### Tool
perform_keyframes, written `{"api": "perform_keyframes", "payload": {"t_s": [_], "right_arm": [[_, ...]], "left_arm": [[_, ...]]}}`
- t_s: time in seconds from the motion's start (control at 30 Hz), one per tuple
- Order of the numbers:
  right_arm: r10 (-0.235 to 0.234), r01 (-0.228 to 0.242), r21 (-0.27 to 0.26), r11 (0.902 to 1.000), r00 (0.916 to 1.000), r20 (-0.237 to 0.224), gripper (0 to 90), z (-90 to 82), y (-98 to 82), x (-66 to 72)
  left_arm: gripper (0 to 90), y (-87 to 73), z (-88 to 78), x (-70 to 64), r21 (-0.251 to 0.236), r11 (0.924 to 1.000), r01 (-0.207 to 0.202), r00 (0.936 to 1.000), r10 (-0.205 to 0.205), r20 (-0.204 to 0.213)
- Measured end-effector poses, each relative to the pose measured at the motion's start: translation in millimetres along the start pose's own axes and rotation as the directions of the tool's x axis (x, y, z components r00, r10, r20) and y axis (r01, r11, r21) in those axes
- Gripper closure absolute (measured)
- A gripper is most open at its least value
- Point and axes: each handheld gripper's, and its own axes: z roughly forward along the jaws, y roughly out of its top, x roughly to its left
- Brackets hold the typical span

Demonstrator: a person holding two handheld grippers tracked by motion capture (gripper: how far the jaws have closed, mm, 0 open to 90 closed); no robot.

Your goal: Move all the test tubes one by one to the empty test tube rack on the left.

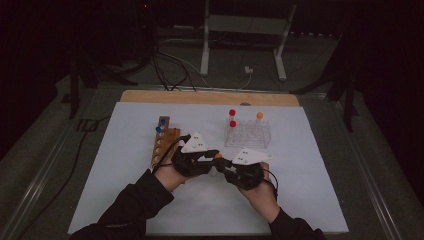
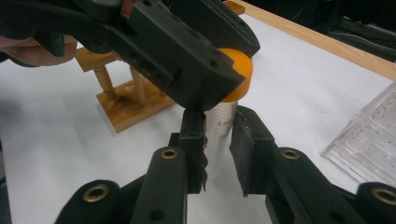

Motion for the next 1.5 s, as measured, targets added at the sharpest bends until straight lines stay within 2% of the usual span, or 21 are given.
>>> {"api": "perform_keyframes", "payload": {"t_s": [0.07,0.23,0.33,0.57,0.8,0.93,1.03,1.13,1.17,1.33,1.4,1.47,1.5], "right_arm": [[0.01,-0.01,-0.006,0.9999,0.9999,-0.003,71.3,0.0,0.0,-1.0],[0.035,-0.034,-0.015,0.9993,0.9993,0.016,56.8,-2.1,-0.8,-4.9],[0.036,-0.035,-0.021,0.9991,0.9986,0.038,47.8,-3.8,-0.8,-7.5],[0.083,-0.081,-0.036,0.9961,0.9948,0.06,24.5,-2.2,-1.7,-11.1],[0.11,-0.105,-0.059,0.9927,0.9913,0.073,5.3,-3.3,-0.1,-12.4],[0.122,-0.117,-0.068,0.9907,0.9902,0.068,0.0,-5.6,0.0,-16.1],[0.118,-0.114,-0.07,0.991,0.9913,0.059,0.0,-7.3,-0.4,-17.3],[0.119,-0.114,-0.067,0.9912,0.9907,0.066,0.0,-7.7,-0.7,-18.2],[0.121,-0.118,-0.07,0.9906,0.9911,0.054,0.0,-8.2,-0.9,-18.7],[0.113,-0.108,-0.08,0.991,0.992,0.057,0.0,-10.0,-1.0,-19.2],[0.113,-0.108,-0.076,0.9912,0.9917,0.062,0.0,-10.0,-0.9,-19.4],[0.114,-0.109,-0.078,0.9909,0.9919,0.057,0.0,-10.3,-1.0,-20.0],[0.112,-0.108,-0.079,0.9911,0.992,0.058,0.0,-10.5,-1.1,-20.2]], "left_arm": [[70.9,-0.1,-0.6,0.8,-0.006,1.0,0.001,1.0,-0.001,-0.008],[71.0,-0.2,-6.9,5.9,-0.015,0.9999,0.006,0.9995,-0.007,-0.03],[71.0,0.5,-13.2,10.0,-0.024,0.9997,0.01,0.9988,-0.011,-0.047],[71.0,0.8,-24.6,19.1,-0.042,0.9988,0.024,0.9967,-0.028,-0.076],[71.0,1.5,-43.3,31.3,-0.068,0.997,0.037,0.9912,-0.045,-0.124],[71.0,0.9,-55.0,39.4,-0.08,0.996,0.041,0.9864,-0.053,-0.156],[71.0,0.3,-62.9,45.9,-0.085,0.9956,0.039,0.9807,-0.055,-0.188],[71.0,-2.0,-70.3,53.9,-0.099,0.9935,0.056,0.9736,-0.076,-0.215],[71.0,-3.2,-72.5,56.9,-0.102,0.9928,0.063,0.9711,-0.084,-0.224],[71.0,-10.7,-83.0,71.3,-0.118,0.9892,0.088,0.9537,-0.117,-0.277],[71.0,-13.1,-86.9,75.4,-0.118,0.9895,0.084,0.944,-0.116,-0.309],[71.0,-15.3,-91.7,80.4,-0.128,0.9876,0.091,0.9372,-0.128,-0.324],[71.0,-15.3,-91.7,80.4,-0.128,0.9876,0.091,0.9372,-0.128,-0.324]]}}
